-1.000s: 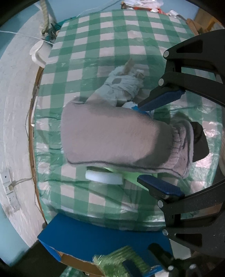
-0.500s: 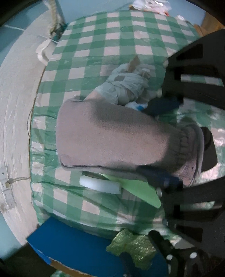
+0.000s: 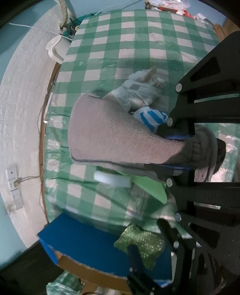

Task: Organize soft objects
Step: 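Return both tools to the table and grasp the grey towel with the right gripper, then grasp the black sock with the left gripper while the right gripper holds the grey towel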

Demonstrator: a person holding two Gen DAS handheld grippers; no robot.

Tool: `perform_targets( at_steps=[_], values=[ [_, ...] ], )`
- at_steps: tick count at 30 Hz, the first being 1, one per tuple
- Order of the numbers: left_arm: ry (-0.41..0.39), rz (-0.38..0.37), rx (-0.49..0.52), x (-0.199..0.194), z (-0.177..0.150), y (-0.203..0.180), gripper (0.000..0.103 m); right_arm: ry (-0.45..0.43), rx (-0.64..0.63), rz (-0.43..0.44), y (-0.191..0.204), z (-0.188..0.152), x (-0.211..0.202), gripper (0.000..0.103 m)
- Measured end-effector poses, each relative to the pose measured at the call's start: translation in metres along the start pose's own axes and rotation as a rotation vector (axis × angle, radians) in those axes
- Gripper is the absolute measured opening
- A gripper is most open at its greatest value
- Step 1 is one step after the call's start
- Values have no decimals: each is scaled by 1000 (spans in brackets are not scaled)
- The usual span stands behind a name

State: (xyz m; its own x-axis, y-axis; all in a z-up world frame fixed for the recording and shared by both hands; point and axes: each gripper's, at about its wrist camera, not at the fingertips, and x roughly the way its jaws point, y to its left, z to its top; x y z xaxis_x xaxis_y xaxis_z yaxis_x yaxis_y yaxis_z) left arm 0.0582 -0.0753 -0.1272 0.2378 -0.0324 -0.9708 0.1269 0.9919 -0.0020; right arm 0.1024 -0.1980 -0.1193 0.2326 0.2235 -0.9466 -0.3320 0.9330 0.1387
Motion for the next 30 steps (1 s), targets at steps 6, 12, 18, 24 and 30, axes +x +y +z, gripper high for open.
perform_targets(
  at_steps=[6, 12, 18, 24, 30],
  values=[
    [-6, -6, 2, -3, 0, -5, 73, -57, 25, 24, -10, 3, -25, 19],
    [-10, -21, 25, -5, -2, -19, 73, -83, 66, 15, -32, -4, -40, 19],
    [-7, -42, 63, -6, -4, -42, 74, -82, 104, 4, -56, -20, -42, 19],
    [4, -62, 91, 0, -3, -63, 74, -79, 135, -5, -78, -35, -44, 19],
    [27, -80, 110, 10, -3, -82, 74, -86, 166, -4, -97, -46, -47, 19]
  ],
)
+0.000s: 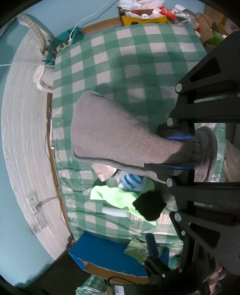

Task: Organize soft objects
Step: 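Grasp the black sock with the left gripper while the right gripper holds the grey towel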

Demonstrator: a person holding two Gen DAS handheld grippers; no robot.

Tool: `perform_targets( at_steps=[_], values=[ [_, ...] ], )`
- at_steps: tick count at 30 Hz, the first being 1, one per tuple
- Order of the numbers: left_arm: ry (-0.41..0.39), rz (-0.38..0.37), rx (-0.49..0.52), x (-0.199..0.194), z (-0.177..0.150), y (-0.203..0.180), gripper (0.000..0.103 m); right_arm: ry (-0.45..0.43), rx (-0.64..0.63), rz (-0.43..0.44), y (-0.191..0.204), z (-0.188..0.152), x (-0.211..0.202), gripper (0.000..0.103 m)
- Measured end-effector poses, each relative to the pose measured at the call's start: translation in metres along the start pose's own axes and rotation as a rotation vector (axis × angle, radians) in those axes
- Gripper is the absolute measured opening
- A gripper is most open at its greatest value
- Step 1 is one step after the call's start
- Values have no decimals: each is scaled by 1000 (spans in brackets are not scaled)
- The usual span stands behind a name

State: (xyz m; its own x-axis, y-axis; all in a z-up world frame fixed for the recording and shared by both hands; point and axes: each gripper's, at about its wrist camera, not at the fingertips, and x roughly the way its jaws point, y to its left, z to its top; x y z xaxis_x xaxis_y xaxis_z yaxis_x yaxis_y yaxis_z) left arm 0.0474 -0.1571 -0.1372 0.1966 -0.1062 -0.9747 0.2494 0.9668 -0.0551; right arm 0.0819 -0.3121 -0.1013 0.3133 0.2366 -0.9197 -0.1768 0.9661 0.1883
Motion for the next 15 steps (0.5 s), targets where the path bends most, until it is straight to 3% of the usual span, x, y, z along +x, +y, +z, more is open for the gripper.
perform_targets(
  at_steps=[7, 15],
  values=[
    [30, 36, 6, 25, 9, -4, 74, -1, 16, 16, -12, -4, 2, 19],
    [69, 26, -17, 45, 15, -4, 74, 14, 20, 28, -19, -5, 12, 19]
  ],
)
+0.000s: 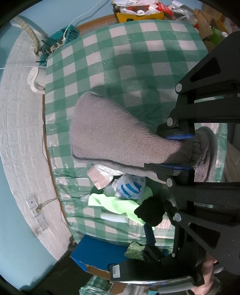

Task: Organize soft objects
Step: 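Grasp the black sock with the left gripper while the right gripper holds the grey towel, then carry the grey towel and black sock into the box and release them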

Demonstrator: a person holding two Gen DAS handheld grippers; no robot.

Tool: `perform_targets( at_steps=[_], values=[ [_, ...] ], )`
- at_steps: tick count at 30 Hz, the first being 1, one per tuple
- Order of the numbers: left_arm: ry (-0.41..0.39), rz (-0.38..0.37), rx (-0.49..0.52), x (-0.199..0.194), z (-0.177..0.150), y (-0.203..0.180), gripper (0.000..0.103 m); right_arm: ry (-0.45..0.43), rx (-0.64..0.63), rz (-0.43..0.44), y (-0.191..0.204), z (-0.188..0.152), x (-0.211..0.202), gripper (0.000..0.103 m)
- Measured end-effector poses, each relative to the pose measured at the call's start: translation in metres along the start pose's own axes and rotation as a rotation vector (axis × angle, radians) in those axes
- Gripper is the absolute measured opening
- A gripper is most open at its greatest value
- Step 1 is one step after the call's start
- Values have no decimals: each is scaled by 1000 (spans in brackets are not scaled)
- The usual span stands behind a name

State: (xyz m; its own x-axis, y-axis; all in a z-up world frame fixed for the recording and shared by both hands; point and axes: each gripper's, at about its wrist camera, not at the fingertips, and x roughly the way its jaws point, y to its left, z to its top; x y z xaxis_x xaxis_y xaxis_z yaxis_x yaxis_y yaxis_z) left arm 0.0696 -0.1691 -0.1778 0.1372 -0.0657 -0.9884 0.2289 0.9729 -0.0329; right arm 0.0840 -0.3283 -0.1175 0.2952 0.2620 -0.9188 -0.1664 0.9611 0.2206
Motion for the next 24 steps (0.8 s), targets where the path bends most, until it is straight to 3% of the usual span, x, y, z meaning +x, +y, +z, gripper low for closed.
perform_targets(
  at_steps=[2, 3, 4, 8, 24],
  values=[
    [-2, 4, 7, 2, 2, -3, 70, 4, -2, 1, -1, -1, 2, 19],
    [-3, 3, 9, 3, 3, -4, 63, 6, -1, 0, -2, -2, 3, 19],
    [-5, 0, 12, 5, 4, -5, 48, 7, 0, 0, -2, -2, 4, 19],
    [-9, 29, 48, 6, 4, -11, 35, 5, 3, 1, -4, -2, 3, 19],
    [-86, 13, 43, -33, -10, -4, 30, -15, -12, -6, 6, 1, -10, 19]
  ],
)
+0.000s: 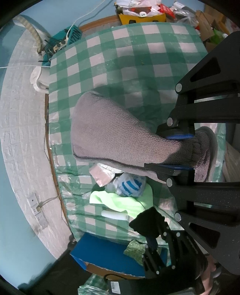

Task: Organize soft objects
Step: 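Carry the grey towel and black sock into the box and release them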

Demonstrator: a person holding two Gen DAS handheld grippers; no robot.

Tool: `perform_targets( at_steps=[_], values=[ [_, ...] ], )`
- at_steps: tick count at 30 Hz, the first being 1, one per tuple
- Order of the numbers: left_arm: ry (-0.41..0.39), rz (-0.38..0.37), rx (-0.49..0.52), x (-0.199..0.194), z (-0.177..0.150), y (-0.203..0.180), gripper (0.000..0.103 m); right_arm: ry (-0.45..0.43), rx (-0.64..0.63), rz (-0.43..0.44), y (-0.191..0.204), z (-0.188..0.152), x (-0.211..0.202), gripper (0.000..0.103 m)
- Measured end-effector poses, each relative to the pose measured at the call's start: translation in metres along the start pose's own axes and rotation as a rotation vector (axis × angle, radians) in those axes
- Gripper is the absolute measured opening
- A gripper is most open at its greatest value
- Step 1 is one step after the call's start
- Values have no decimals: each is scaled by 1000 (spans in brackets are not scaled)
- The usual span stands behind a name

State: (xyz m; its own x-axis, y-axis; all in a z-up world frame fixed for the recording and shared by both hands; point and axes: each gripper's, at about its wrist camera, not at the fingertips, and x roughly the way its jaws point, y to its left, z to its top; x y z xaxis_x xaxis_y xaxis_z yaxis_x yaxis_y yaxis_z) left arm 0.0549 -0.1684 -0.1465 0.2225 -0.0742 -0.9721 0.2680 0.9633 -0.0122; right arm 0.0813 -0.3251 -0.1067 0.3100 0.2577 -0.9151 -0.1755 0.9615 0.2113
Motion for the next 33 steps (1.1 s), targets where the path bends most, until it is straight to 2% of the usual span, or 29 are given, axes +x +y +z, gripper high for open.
perform_targets(
  at_steps=[14, 19, 26, 33],
  values=[
    [-52, 29, -15, -34, -6, 18, 30, -24, -52, -3, 32, 12, -18, 19],
    [-76, 18, -36, -49, -6, 26, 30, -35, -73, 2, 46, 16, -24, 19],
    [-120, 28, -39, -72, -10, 38, 30, -46, -109, 27, 76, 25, -31, 19],
    [-150, 42, -78, -91, -18, 66, 30, -41, -152, 57, 112, 33, -31, 19]
  ],
)
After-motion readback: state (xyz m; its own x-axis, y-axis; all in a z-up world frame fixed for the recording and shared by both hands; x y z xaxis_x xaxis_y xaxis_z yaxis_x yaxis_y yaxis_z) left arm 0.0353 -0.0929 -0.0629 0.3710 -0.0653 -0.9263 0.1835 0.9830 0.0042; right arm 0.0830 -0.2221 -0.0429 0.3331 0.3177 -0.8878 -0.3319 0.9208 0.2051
